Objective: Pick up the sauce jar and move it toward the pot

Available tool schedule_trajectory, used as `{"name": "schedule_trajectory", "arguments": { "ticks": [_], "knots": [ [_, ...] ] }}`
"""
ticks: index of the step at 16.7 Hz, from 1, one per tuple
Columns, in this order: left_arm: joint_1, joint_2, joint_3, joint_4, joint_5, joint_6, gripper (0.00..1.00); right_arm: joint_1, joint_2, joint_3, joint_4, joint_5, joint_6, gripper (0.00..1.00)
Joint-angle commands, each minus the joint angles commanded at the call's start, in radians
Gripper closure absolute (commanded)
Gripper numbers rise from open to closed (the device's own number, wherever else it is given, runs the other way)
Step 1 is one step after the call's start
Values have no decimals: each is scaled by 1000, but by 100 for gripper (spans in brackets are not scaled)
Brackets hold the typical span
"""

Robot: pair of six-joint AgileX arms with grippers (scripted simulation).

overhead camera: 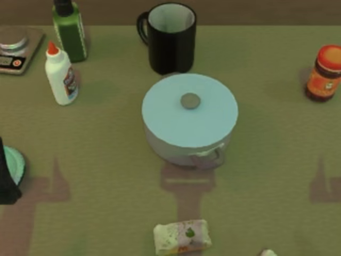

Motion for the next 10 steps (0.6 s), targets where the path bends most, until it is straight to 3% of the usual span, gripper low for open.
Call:
{"name": "schedule_trajectory", "arguments": {
  "ticks": [5, 10],
  "knots": [
    [0, 0, 0, 0, 0, 0, 0, -3, 57, 40, -49, -1, -11, 0],
    [0, 0, 0, 0, 0, 0, 0, -24, 350, 261, -272, 1, -73, 0]
  ]
}}
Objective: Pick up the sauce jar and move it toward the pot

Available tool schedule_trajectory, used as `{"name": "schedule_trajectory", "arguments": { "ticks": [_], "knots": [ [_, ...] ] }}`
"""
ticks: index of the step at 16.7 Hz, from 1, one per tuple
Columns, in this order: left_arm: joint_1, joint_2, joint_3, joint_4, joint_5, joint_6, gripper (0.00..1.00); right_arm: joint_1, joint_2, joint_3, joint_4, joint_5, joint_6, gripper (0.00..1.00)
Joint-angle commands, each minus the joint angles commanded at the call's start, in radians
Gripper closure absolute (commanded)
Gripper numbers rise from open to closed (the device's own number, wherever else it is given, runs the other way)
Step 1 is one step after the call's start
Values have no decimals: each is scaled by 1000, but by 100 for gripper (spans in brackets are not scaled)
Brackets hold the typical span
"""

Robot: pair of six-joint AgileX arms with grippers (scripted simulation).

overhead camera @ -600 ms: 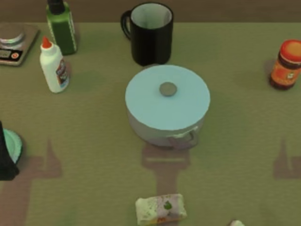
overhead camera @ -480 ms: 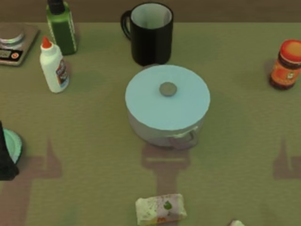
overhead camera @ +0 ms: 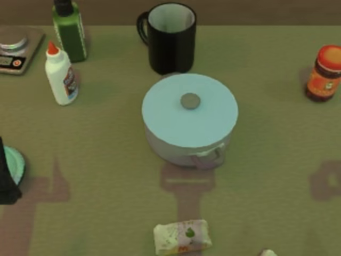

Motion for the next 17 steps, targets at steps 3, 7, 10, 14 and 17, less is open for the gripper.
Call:
{"name": "schedule_trajectory", "arguments": {
  "ticks": [3, 7, 10, 14, 17],
  "knots": [
    [0, 0, 0, 0, 0, 0, 0, -17, 259, 212, -178, 0, -62, 0],
    [0, 0, 0, 0, 0, 0, 0, -36, 651, 563, -426, -7, -169, 0],
    [0, 0, 0, 0, 0, 0, 0, -45, 959, 862, -604, -19, -263, 0],
    [0, 0, 0, 0, 0, 0, 0, -47, 1362, 1283, -810, -44, -398, 0],
    [0, 0, 0, 0, 0, 0, 0, -42, 1637, 1589, -931, -67, -498, 0]
  ]
}}
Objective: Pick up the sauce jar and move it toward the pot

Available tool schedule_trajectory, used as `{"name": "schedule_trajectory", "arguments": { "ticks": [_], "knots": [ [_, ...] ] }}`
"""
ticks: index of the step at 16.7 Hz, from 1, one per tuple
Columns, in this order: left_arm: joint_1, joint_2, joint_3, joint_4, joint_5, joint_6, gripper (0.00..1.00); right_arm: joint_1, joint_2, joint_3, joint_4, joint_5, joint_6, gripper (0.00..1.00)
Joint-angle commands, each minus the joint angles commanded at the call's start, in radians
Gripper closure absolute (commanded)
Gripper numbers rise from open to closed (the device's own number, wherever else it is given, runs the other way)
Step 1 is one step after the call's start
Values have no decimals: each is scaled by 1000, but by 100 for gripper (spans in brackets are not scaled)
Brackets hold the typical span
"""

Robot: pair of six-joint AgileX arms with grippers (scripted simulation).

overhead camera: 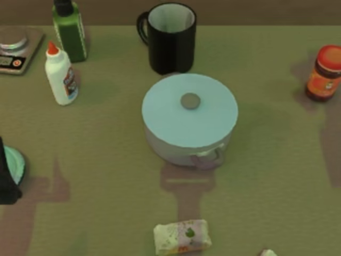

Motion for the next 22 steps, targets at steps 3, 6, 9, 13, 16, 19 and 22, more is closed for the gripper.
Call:
{"name": "schedule_trajectory", "arguments": {
  "ticks": [3, 6, 9, 13, 16, 19, 22],
  "knots": [
    [0, 0, 0, 0, 0, 0, 0, 8, 236, 274, -88, -24, -91, 0],
    [0, 0, 0, 0, 0, 0, 0, 18, 419, 491, -143, -47, -166, 0],
    [0, 0, 0, 0, 0, 0, 0, 26, 532, 618, -171, -62, -213, 0],
    [0, 0, 0, 0, 0, 0, 0, 28, 564, 653, -178, -67, -227, 0],
    [0, 0, 0, 0, 0, 0, 0, 22, 564, 650, -176, -65, -226, 0],
    [0, 0, 0, 0, 0, 0, 0, 30, 566, 615, -139, -67, -225, 0],
    [0, 0, 0, 0, 0, 0, 0, 37, 573, 541, -54, -65, -217, 0]
  ]
}}
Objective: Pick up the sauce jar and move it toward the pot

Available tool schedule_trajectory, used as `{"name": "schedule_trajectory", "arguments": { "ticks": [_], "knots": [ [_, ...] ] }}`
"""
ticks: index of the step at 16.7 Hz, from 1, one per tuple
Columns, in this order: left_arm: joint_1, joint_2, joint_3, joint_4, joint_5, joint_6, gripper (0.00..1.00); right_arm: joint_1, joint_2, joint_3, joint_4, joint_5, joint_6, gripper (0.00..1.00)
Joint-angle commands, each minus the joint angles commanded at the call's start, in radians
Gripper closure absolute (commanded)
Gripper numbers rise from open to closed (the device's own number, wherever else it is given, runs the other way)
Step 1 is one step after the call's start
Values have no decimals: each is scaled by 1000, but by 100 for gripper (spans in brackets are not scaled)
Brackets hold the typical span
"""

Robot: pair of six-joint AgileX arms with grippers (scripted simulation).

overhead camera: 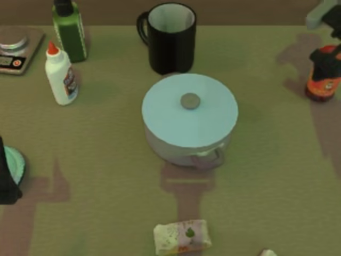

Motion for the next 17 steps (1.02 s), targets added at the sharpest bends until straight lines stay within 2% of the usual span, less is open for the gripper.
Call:
{"name": "schedule_trajectory", "arguments": {
  "ticks": [6, 17],
  "knots": [
    [0, 0, 0, 0, 0, 0, 0, 5, 7, -52, 59, 1, 5, 0],
    [0, 0, 0, 0, 0, 0, 0, 5, 7, -52, 59, 1, 5, 83]
  ]
}}
